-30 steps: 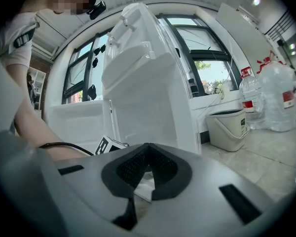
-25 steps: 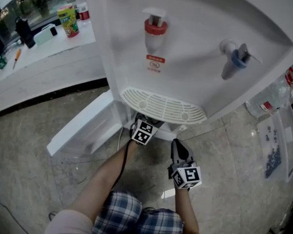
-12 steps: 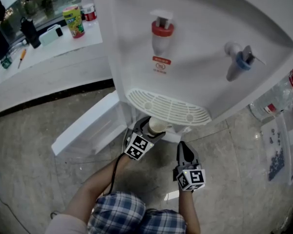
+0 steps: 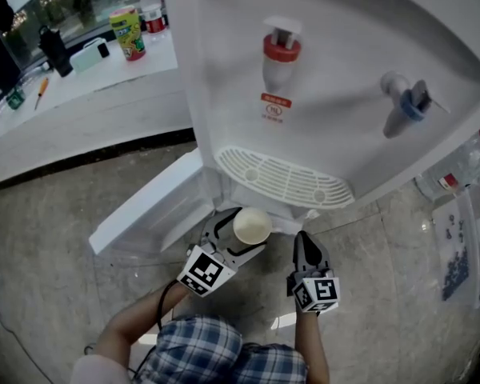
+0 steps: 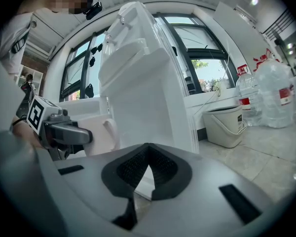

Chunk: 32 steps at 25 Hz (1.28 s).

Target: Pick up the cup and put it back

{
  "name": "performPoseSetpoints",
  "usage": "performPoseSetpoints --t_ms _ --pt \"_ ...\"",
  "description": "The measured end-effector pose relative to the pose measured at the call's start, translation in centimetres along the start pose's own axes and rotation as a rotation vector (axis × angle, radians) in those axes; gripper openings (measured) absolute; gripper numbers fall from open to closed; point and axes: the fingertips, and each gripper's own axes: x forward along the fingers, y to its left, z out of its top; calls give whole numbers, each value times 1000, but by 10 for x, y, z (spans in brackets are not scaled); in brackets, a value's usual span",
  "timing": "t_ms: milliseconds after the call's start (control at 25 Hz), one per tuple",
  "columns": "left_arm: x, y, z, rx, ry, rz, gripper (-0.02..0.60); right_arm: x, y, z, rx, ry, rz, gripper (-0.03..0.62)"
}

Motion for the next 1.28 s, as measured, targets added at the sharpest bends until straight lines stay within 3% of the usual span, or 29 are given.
performPoseSetpoints --t_ms 280,440,800,1280 --pt "-17 -5 10 44 -5 7 403 2 2 -1 8 -1 6 17" --pt "-6 2 -1 10 3 29 403 3 3 -1 8 -2 10 17" --pt "60 32 -29 -76 11 97 403 2 1 -2 10 -2 9 17" --pt "141 70 -79 -97 103 158 403 -1 -1 -4 29 1 11 17"
